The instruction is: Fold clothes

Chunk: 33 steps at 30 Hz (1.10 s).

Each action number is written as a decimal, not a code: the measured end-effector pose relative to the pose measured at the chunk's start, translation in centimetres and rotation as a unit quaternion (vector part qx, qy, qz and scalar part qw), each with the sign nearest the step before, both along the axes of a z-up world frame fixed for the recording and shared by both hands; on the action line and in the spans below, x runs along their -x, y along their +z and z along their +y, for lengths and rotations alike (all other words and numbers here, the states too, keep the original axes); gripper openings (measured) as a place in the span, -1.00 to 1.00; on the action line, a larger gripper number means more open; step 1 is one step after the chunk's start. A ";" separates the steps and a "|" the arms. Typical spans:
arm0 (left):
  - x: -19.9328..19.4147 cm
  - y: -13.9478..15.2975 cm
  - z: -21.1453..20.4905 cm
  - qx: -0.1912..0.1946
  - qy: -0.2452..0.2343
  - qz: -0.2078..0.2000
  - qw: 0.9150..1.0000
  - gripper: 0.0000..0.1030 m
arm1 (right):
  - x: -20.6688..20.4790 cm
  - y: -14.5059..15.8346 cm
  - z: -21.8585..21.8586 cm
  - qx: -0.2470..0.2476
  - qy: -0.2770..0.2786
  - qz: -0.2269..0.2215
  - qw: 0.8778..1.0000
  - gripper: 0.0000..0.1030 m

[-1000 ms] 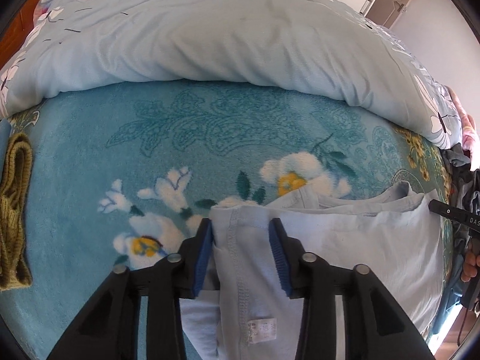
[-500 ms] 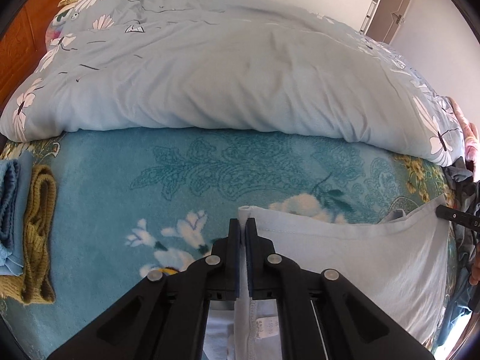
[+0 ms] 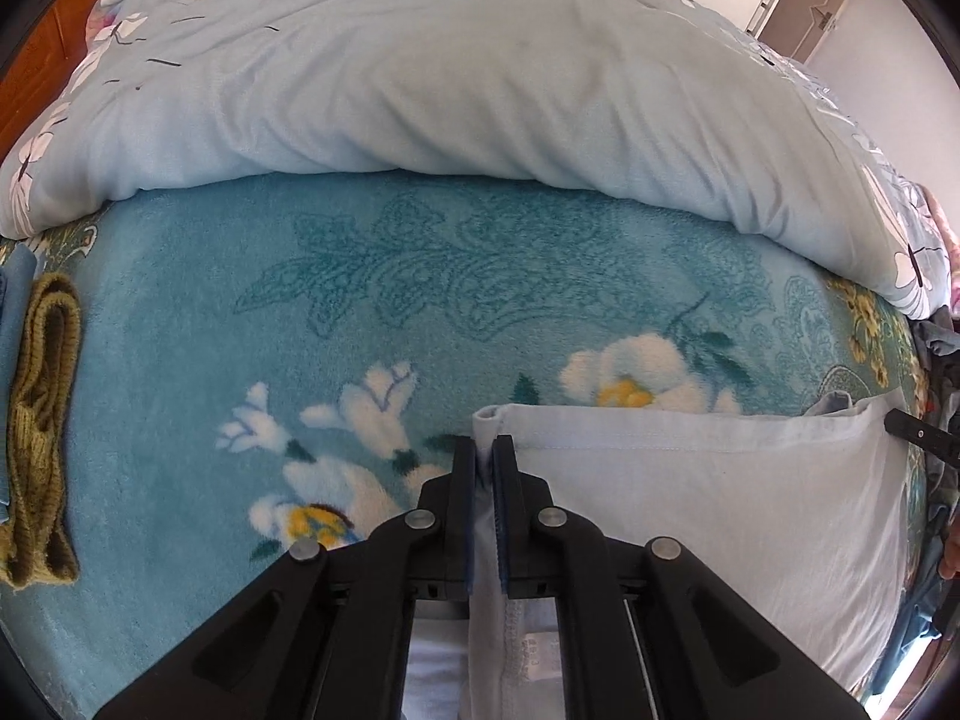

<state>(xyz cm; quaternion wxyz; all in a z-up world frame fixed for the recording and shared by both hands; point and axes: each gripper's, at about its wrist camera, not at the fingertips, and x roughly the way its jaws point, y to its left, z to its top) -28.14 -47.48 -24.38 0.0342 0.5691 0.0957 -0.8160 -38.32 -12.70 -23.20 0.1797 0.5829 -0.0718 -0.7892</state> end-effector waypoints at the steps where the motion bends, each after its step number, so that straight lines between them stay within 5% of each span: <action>1: -0.2 0.5 0.1 0.003 0.000 0.001 1.000 -0.66 | -0.2 0.4 0.0 -0.001 0.002 0.003 1.000 -0.87; 4: -1.2 2.1 0.3 0.004 0.008 0.011 1.000 -0.32 | -1.0 1.4 -0.1 -0.012 0.007 0.013 1.000 -0.77; 7: -2.4 3.6 0.8 0.008 0.022 0.017 1.000 -0.02 | -2.4 2.3 0.3 -0.017 0.006 0.019 1.000 -0.40; 10: -4.0 5.4 1.8 0.022 0.026 0.025 0.999 0.12 | -4.7 2.9 1.1 -0.011 -0.001 0.015 1.000 -0.07; 13: -6.2 6.7 3.1 0.020 0.020 0.029 0.999 0.20 | -7.3 3.0 1.9 -0.007 -0.004 0.003 1.000 0.01; 22: -10.3 5.5 10.3 -0.072 -0.042 -0.008 0.997 0.22 | -13.9 0.0 3.5 0.019 -0.028 -0.064 0.997 0.01; 27: -10.2 3.8 14.1 -0.081 -0.075 -0.026 0.994 0.18 | -14.5 -0.8 3.9 0.036 -0.048 -0.071 0.996 0.01; 32: -10.1 2.8 16.2 -0.092 -0.084 -0.038 0.991 -0.08 | -14.5 -0.8 3.7 0.040 -0.052 -0.072 0.995 0.00; 33: -10.0 2.5 16.3 -0.092 -0.080 -0.042 0.992 -0.27 | -14.5 -0.8 3.7 0.040 -0.053 -0.072 0.995 0.00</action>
